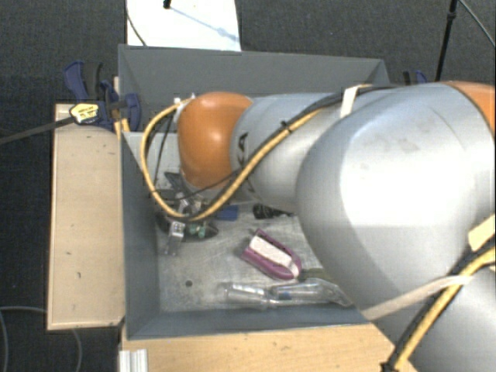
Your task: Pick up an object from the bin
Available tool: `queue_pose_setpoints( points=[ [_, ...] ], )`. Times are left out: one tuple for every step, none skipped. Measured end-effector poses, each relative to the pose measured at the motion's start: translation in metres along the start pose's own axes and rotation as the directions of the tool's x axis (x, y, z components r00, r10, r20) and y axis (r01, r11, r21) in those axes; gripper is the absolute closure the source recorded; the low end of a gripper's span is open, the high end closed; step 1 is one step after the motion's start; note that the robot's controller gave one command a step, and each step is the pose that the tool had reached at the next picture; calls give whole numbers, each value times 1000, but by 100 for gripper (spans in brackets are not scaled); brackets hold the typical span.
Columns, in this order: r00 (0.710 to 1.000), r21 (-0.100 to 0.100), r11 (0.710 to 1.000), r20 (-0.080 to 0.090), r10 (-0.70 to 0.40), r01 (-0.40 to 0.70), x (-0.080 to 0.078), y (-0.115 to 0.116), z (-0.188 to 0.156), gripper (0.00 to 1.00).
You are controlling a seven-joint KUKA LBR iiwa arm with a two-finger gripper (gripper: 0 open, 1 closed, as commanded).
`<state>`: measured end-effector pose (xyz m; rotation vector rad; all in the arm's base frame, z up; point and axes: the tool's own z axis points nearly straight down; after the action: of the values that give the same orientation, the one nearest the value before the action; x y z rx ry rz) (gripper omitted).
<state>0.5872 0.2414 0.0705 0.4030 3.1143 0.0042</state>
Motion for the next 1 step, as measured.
queue_pose_setpoints(
  points=[
    [1000,-2,1000,4,2,-2,-2,0,-2,100]
  ],
)
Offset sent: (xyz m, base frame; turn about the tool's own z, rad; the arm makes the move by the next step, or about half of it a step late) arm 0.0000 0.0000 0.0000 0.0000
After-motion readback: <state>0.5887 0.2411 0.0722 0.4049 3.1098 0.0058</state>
